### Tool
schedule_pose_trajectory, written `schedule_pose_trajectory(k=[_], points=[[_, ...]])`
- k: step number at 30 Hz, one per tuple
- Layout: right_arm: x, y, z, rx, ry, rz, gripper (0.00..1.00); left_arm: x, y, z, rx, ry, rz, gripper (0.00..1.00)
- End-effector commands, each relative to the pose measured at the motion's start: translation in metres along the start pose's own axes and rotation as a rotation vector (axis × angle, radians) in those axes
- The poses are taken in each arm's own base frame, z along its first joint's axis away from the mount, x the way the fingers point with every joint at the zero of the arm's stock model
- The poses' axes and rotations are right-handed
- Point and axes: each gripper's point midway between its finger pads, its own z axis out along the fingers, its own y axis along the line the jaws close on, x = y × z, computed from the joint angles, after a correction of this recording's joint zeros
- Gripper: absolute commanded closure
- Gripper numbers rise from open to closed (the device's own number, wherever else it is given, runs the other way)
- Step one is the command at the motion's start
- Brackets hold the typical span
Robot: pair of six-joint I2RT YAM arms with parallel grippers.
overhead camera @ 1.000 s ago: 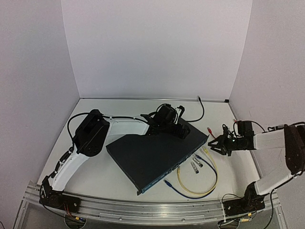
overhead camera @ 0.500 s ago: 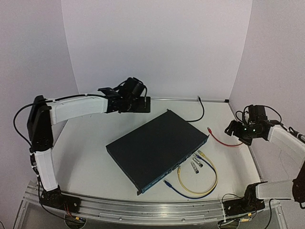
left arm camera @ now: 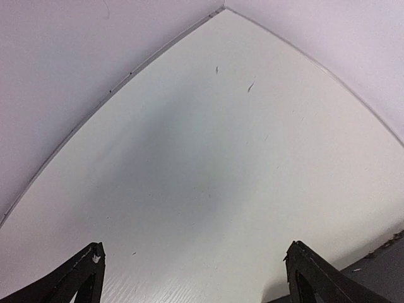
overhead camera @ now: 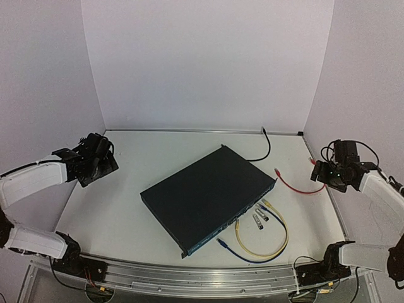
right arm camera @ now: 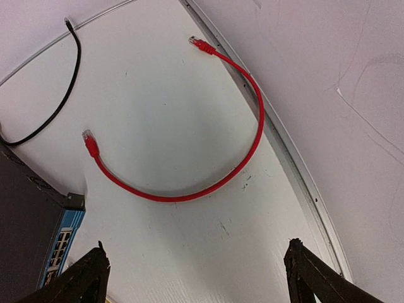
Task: Pull the plug from the switch port
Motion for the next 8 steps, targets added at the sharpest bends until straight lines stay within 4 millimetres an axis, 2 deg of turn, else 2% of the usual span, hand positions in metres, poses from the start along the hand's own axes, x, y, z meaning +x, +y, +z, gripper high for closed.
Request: schedule_pose_trajectory(k=[1, 8], points=[[0.0005, -0.0112, -0.0021, 0.054, -0.020, -0.029, 0.06, -0.0317, 0.0036, -0.0289, 0.084, -0.127, -0.128, 0.00], [0.0015, -0.0127, -0.0025, 0.057, -0.027, -0.023, 0.05, -0.0264, 0.0000, -0.0235, 0.075, -0.101, -0.091, 0.00]])
